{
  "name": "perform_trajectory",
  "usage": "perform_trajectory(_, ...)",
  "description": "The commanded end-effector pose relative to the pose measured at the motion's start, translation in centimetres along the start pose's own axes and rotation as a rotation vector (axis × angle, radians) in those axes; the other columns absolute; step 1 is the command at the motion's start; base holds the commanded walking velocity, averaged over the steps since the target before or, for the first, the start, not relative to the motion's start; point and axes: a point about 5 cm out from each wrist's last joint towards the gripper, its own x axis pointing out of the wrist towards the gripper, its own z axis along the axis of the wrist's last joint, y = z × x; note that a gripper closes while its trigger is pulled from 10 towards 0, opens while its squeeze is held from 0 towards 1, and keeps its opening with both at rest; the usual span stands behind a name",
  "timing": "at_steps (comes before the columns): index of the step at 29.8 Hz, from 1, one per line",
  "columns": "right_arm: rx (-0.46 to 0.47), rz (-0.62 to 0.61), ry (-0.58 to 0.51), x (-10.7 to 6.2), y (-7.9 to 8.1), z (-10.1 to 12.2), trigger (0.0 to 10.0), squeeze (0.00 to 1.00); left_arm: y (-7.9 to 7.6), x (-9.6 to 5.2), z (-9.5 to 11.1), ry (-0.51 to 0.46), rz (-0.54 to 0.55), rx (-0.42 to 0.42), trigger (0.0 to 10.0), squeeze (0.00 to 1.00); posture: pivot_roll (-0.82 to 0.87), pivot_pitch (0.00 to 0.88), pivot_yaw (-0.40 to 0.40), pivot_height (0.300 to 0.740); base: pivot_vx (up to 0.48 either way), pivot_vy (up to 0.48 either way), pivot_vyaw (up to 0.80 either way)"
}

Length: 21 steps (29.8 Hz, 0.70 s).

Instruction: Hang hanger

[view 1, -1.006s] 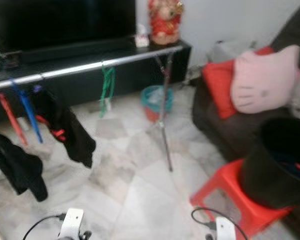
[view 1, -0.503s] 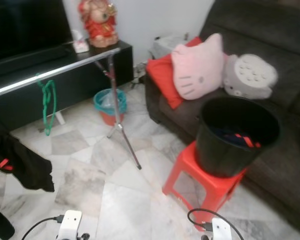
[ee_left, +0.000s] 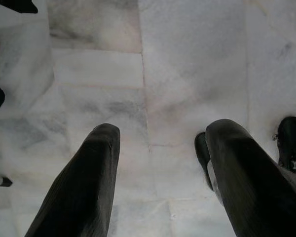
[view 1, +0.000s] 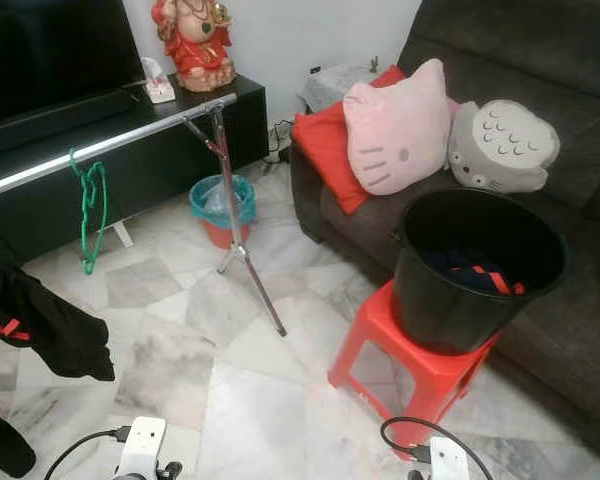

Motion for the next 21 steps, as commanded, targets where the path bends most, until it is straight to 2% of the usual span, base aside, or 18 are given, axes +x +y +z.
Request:
perform_trajectory(1, 0.002, -0.003, -0.001, -0.05, -0.12, -0.17, 10.0, 0.0, 0.14, -0.01, -0.07, 0.014, 0.001, 0.001, 10.0, 0.0, 0.03, 0.017, 0.028, 0.74, 0.244, 0.0, -0.79)
perform_trajectory(3, 0.004, -0.004, -0.007, -0.05, -0.13, -0.09, 10.0, 0.0, 0.14, -0.01, -0.07, 0.014, 0.001, 0.001, 10.0, 0.0, 0.03, 0.017, 0.028, 0.74, 0.247, 0.0, -0.68)
perform_trajectory(21, 0.0, -0.013, -0.013, -0.05, -0.24, -0.03, 10.0, 0.0, 0.09, -0.02, -0.12, 0.012, -0.006, 0.012, 10.0, 0.0, 0.02, 0.0, 0.03, 0.74, 0.249, 0.0, 0.0)
